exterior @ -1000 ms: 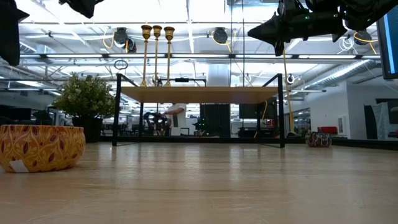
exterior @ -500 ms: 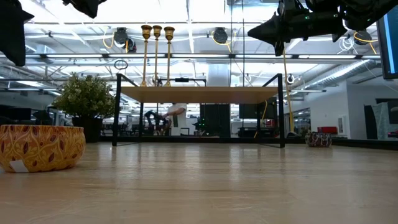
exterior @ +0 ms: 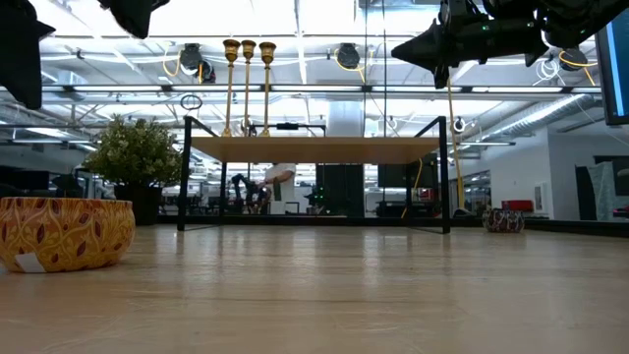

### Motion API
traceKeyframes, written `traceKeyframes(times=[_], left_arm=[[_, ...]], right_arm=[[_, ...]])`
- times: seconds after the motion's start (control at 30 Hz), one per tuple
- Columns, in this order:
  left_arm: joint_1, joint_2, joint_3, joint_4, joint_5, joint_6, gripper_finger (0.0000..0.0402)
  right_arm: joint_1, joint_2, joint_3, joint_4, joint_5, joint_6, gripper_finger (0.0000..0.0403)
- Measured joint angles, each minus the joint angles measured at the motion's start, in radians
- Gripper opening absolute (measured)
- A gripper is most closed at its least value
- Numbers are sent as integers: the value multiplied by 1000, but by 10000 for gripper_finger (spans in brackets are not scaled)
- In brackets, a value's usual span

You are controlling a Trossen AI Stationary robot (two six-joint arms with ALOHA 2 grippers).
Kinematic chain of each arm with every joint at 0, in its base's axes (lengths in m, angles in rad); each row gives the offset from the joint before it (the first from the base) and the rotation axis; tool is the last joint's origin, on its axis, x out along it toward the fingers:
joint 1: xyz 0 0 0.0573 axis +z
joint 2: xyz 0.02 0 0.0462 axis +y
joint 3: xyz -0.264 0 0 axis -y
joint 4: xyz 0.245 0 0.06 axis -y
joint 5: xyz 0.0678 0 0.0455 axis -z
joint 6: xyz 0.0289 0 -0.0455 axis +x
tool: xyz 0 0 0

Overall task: Pick & Place candle stick holders
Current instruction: Put the orange patterned scented candle on the shelf

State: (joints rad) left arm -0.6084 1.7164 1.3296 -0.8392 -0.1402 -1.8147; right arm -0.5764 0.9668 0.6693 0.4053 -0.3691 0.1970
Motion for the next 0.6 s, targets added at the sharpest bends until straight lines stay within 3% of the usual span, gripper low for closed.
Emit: traceKeyframes(times=[0.13,0.33,0.6], left_arm=[[11,0,0,-34,-3,18,400],[16,0,0,-19,-97,42,400],[11,0,0,-20,-94,81,400]], right_arm=[[0,0,0,0,0,0,4],[0,0,0,0,0,0,4],[0,0,0,0,0,0,4]])
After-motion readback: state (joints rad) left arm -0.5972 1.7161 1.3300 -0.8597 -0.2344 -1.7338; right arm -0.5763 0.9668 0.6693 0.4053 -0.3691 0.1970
